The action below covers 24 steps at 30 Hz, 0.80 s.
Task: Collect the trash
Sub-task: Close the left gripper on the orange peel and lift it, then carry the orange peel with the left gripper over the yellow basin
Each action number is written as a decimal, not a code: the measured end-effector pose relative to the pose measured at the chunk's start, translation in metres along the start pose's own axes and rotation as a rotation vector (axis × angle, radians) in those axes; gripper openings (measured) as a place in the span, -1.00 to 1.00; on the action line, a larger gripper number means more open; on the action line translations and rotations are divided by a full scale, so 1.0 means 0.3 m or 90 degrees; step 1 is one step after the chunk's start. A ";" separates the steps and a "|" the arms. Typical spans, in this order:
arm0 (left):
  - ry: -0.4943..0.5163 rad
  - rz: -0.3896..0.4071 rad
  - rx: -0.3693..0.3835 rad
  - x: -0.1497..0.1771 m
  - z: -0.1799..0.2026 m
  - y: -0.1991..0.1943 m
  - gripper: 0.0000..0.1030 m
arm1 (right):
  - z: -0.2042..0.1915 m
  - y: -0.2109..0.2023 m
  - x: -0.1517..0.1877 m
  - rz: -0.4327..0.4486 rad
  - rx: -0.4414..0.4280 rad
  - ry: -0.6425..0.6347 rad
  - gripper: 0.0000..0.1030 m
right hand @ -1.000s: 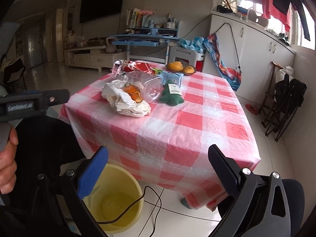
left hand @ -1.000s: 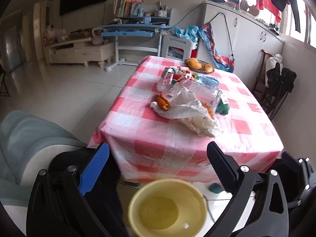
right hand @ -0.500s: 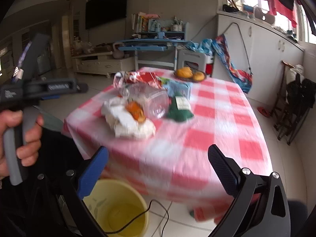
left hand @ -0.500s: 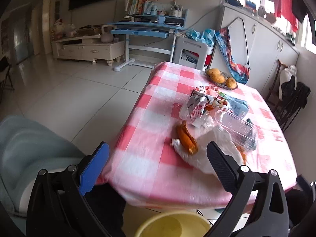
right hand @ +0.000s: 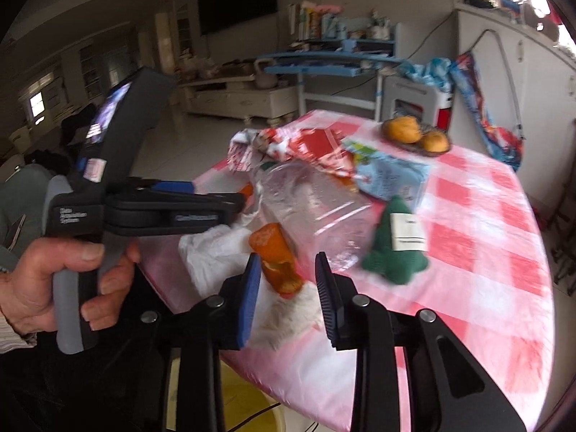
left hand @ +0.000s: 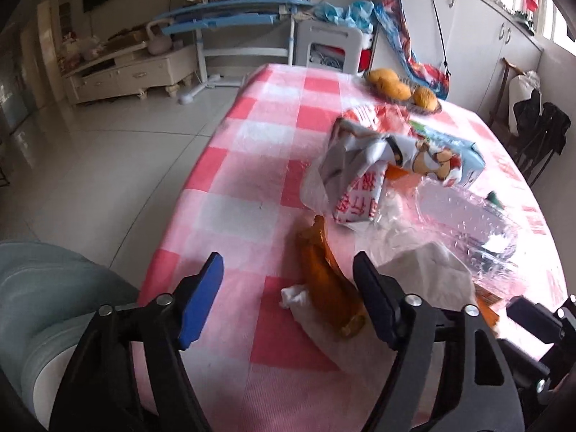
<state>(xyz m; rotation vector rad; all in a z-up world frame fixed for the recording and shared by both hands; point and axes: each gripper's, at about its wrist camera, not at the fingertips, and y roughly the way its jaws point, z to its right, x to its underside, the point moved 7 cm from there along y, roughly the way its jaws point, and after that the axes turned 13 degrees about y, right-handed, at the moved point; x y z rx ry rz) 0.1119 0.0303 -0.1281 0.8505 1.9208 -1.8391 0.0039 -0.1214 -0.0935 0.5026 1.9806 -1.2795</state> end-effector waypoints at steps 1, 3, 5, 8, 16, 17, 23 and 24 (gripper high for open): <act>0.002 -0.002 0.002 -0.001 0.000 0.015 0.26 | -0.005 0.014 0.004 -0.007 -0.002 -0.005 -0.42; 0.010 0.007 -0.004 -0.009 0.003 0.023 0.14 | 0.003 0.032 0.011 -0.012 0.002 -0.007 -0.42; 0.012 0.012 0.002 -0.014 -0.002 0.024 -0.14 | 0.018 0.051 0.016 -0.022 0.004 0.001 -0.42; -0.013 0.019 0.038 -0.017 -0.025 0.025 -0.62 | 0.035 0.077 0.023 -0.027 0.008 -0.002 -0.42; -0.057 0.078 0.066 -0.011 -0.082 -0.053 -0.66 | 0.054 0.054 0.011 -0.004 0.005 0.017 -0.53; -0.063 0.083 0.066 -0.008 -0.092 -0.066 -0.66 | 0.058 0.046 0.008 0.002 0.006 0.021 -0.56; -0.107 0.087 0.059 0.034 -0.163 -0.110 -0.66 | 0.089 -0.014 -0.016 0.027 0.012 0.060 -0.67; -0.111 0.087 0.058 0.041 -0.171 -0.118 -0.66 | 0.091 -0.018 -0.020 0.030 0.013 0.063 -0.68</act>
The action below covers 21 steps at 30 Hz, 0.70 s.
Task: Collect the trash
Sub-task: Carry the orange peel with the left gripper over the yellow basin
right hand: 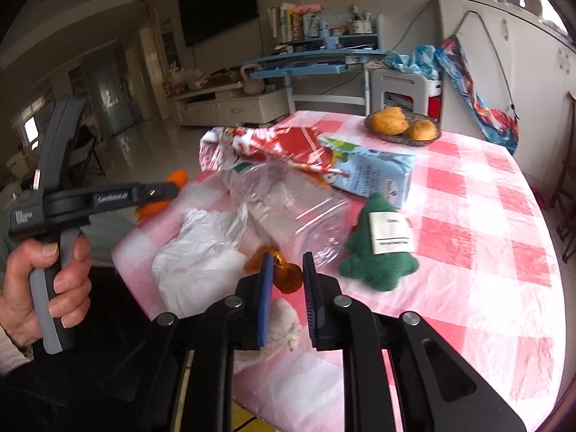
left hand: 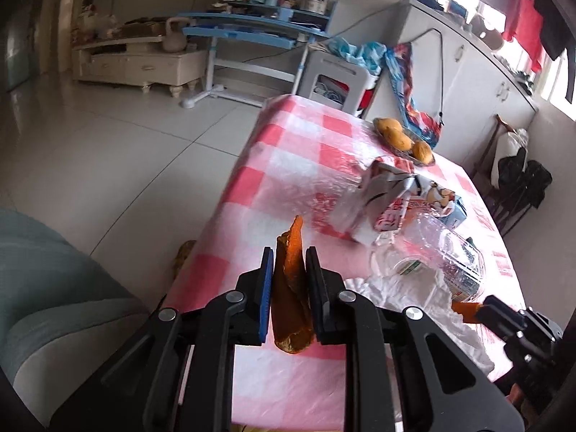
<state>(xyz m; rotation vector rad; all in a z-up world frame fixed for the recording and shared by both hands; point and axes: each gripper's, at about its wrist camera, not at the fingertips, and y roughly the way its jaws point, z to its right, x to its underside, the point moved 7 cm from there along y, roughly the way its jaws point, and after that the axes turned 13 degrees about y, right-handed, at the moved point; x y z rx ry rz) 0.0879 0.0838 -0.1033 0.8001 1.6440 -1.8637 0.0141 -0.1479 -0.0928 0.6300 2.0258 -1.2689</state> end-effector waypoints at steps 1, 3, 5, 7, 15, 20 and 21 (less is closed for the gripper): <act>0.000 0.001 0.000 0.006 0.000 -0.008 -0.66 | 0.007 -0.012 -0.009 0.005 0.001 0.004 -0.68; 0.008 0.003 0.004 0.021 0.009 -0.026 -0.66 | 0.009 -0.033 -0.008 0.012 0.005 0.007 -0.69; 0.014 0.005 0.008 0.035 0.023 -0.041 -0.66 | 0.019 -0.052 -0.011 0.019 0.009 0.013 -0.69; 0.020 0.004 0.013 0.053 0.041 -0.056 -0.66 | 0.032 -0.080 -0.015 0.031 0.014 0.020 -0.70; 0.068 0.014 0.024 0.120 0.133 -0.138 -0.66 | 0.022 -0.227 -0.024 0.066 0.009 0.024 -0.70; 0.098 0.021 0.029 0.156 0.179 -0.191 -0.66 | -0.050 -0.295 0.046 0.041 -0.018 0.001 -0.70; 0.101 0.022 0.030 0.159 0.188 -0.200 -0.66 | -0.062 -0.301 0.059 0.033 -0.023 -0.002 -0.70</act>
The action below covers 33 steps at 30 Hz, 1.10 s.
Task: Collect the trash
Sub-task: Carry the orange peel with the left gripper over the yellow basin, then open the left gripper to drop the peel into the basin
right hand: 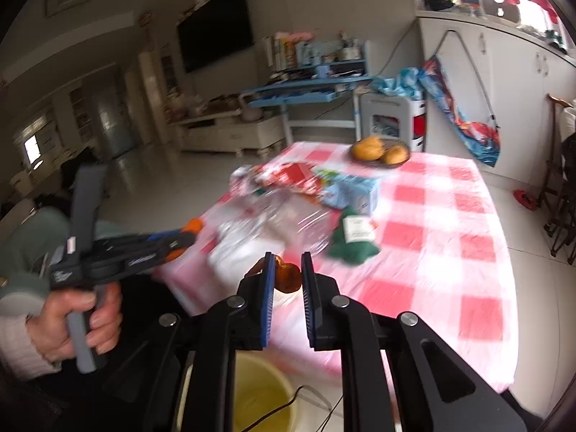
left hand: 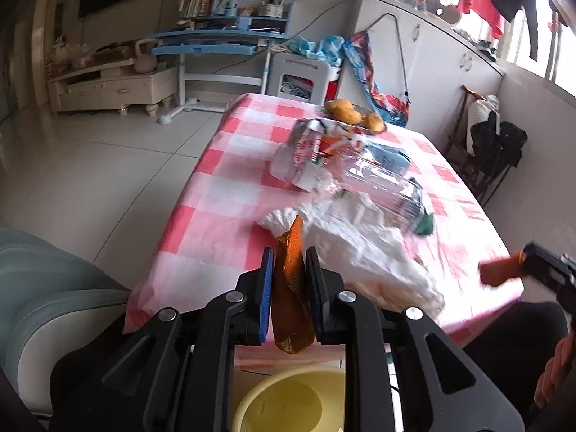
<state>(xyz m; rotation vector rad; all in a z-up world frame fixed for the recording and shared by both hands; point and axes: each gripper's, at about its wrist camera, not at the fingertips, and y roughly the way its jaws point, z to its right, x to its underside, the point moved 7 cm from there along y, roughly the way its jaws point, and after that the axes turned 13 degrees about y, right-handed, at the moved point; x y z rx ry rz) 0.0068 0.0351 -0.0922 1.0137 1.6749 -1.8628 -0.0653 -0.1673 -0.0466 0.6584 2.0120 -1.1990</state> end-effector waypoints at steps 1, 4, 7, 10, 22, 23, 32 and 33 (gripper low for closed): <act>0.007 0.001 0.001 0.009 0.013 -0.016 -0.66 | -0.021 -0.002 0.031 -0.015 -0.006 -0.008 -0.70; 0.022 0.002 0.002 0.025 0.039 -0.048 -0.66 | -0.062 0.004 0.113 -0.054 -0.022 -0.024 -0.70; 0.031 -0.001 0.004 0.048 0.063 -0.074 -0.66 | -0.083 0.034 0.202 -0.101 -0.037 -0.028 -0.70; 0.040 -0.006 0.006 0.076 0.078 -0.101 -0.66 | -0.095 0.063 0.274 -0.138 -0.045 -0.032 -0.70; 0.069 -0.045 0.025 0.172 0.156 -0.142 -0.66 | -0.075 0.108 0.358 -0.189 -0.037 -0.011 -0.35; 0.071 -0.050 0.027 0.182 0.162 -0.144 -0.66 | -0.068 0.103 0.355 -0.180 -0.031 -0.006 -0.26; 0.098 -0.127 0.070 0.304 0.218 -0.141 -0.17 | 0.009 0.054 0.294 -0.100 0.040 0.022 0.06; 0.102 -0.130 0.063 0.315 0.218 -0.145 -0.03 | 0.015 0.052 0.291 -0.095 0.044 0.025 0.07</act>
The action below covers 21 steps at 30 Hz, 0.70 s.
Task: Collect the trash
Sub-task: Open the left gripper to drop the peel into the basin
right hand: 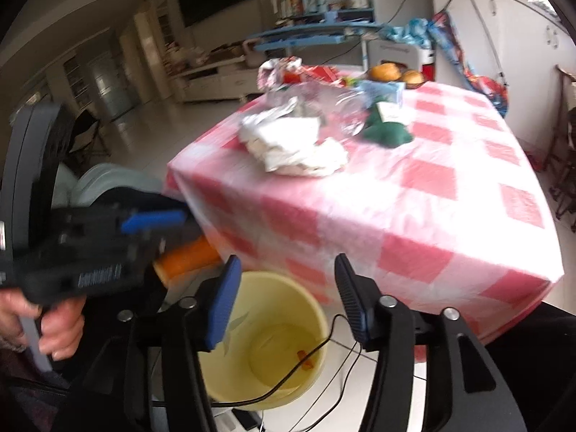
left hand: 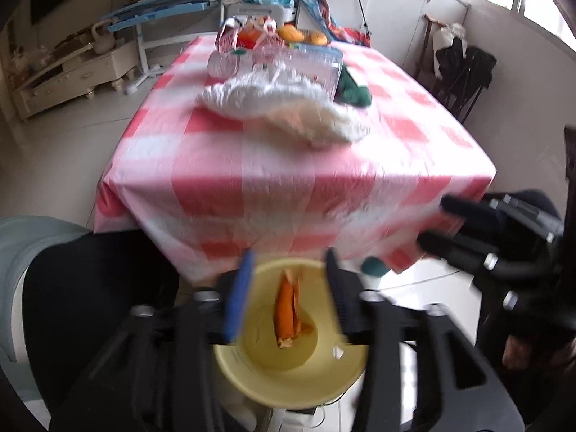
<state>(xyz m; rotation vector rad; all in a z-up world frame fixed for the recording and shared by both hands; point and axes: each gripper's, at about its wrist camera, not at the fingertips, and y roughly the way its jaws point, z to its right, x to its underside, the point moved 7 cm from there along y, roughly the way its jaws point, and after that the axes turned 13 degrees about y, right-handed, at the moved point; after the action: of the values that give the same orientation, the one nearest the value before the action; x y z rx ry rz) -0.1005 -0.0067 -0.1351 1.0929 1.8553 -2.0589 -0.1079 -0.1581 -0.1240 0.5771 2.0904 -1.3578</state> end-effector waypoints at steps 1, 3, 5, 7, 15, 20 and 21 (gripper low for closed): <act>0.000 0.002 -0.005 0.001 -0.002 -0.003 0.01 | 0.008 -0.003 -0.004 0.004 0.004 0.003 0.08; -0.009 0.018 -0.019 -0.009 -0.021 -0.024 0.06 | 0.022 -0.005 -0.016 0.010 0.014 0.008 0.12; -0.015 0.045 -0.054 -0.034 -0.055 -0.053 0.17 | 0.029 -0.003 -0.023 0.013 0.022 0.007 0.14; -0.026 0.080 -0.091 -0.066 -0.096 -0.090 0.34 | 0.027 0.000 -0.022 0.014 0.029 0.002 0.15; -0.089 0.169 -0.186 -0.160 -0.252 -0.142 0.58 | 0.001 0.015 -0.003 0.013 0.061 -0.040 0.22; -0.114 0.139 -0.190 -0.106 -0.293 -0.084 0.60 | -0.013 0.026 0.013 0.007 0.072 -0.062 0.25; -0.116 0.138 -0.188 -0.104 -0.294 -0.077 0.60 | -0.014 0.029 0.016 0.005 0.074 -0.064 0.26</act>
<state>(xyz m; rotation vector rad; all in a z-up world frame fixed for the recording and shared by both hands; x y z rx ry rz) -0.0555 0.0681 -0.0945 0.9482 1.7900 -1.6438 -0.1069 -0.1506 -0.1316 0.5525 1.9375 -1.4799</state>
